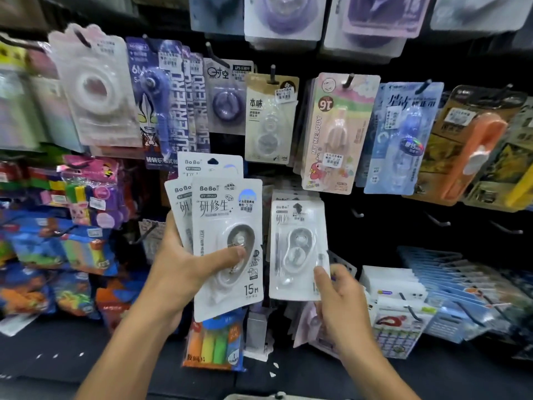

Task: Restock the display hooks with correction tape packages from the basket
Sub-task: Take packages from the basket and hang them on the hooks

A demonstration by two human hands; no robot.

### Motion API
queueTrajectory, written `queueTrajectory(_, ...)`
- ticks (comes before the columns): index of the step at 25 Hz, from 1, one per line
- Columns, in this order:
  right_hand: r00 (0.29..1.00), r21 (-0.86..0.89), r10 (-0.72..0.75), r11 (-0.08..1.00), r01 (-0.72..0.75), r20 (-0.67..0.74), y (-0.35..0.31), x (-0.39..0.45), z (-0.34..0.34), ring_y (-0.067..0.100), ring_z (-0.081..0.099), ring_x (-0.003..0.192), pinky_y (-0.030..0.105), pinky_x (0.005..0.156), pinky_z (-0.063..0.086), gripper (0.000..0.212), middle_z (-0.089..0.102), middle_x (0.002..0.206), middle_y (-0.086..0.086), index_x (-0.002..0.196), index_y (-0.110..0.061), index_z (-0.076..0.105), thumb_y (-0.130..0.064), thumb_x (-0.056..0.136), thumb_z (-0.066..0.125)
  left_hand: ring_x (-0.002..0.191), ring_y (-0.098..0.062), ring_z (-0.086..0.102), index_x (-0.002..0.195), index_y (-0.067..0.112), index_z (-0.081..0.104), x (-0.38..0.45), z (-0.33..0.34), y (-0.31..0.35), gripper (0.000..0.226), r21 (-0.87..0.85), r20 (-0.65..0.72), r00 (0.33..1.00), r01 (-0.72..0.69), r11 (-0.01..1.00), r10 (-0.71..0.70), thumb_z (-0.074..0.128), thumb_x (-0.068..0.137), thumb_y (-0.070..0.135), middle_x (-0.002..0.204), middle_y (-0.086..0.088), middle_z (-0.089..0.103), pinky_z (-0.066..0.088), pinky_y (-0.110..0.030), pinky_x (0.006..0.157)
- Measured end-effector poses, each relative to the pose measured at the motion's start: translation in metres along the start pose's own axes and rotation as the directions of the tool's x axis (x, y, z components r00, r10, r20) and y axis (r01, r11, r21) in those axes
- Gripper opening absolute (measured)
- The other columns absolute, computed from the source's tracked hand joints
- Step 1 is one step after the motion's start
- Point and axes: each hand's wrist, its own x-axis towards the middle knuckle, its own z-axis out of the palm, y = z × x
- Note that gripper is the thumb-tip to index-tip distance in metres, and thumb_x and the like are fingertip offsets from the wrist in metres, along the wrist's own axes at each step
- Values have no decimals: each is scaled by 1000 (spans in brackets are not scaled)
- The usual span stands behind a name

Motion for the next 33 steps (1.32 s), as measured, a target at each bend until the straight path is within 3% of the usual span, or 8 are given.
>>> queueTrajectory(5,933,354,292,867,-351,211,0,7,8,20,66,85,33,52,56,55,64,113,7,143,-23,40,-19,96,67,104,-17,74,124,35,55,-7,9,-9,95,-8,41,998,51,999,-50,97,39,36,115,7,75,57,-51,94)
queueTrajectory(9,966,410,-79,912,-30,247,-17,-10,21,10,66,114,27,83,57,56,69,125,-11,129,-48,59,-60,77,76,105,-22,74,126,28,55,-7,22,-11,95,-89,50,996,72,993,-68,97,41,29,116,2,75,58,-52,92)
queueTrajectory(14,940,363,-176,930,62,292,-42,-14,35,8,67,111,27,90,56,57,73,114,-11,120,-41,64,-37,69,90,103,-28,75,128,28,56,-12,25,-7,104,-238,94,988,138,961,-118,103,35,32,116,-4,76,62,-38,75)
queueTrajectory(17,906,561,-162,822,-96,392,-43,-20,39,24,71,110,29,86,58,53,74,118,10,129,-14,57,-12,81,80,104,-28,75,126,33,60,-14,18,-1,101,-281,148,978,183,942,-146,103,36,46,120,-3,75,62,-36,72)
queueTrajectory(20,886,668,-140,711,-220,441,-36,-22,30,30,68,117,33,91,58,60,71,125,15,136,-14,50,-16,82,77,109,-26,73,129,33,59,-16,11,0,98,-224,192,975,155,962,-112,102,41,46,123,-3,74,63,-37,79)
queueTrajectory(24,915,655,-99,728,-202,392,-33,-15,20,30,66,119,44,101,53,63,70,126,13,136,-19,54,-25,79,80,106,-25,74,128,30,61,-19,8,-1,98,-215,190,973,168,962,-128,103,40,42,119,-3,76,63,-34,77)
queueTrajectory(27,953,652,-48,739,-168,300,-33,-5,7,26,72,108,38,83,61,60,73,122,10,133,-17,56,-26,78,78,97,-25,77,119,27,67,-17,4,2,77,-240,132,986,131,962,-101,98,49,19,113,-4,78,62,-30,68)
queueTrajectory(33,996,201,-91,976,85,23,-18,5,-4,-1,71,94,18,71,56,29,74,106,-20,118,-43,62,-33,92,71,94,-22,77,123,24,65,-12,-4,12,76,-306,-9,1000,-13,952,11,90,51,28,113,-1,78,61,-30,65)
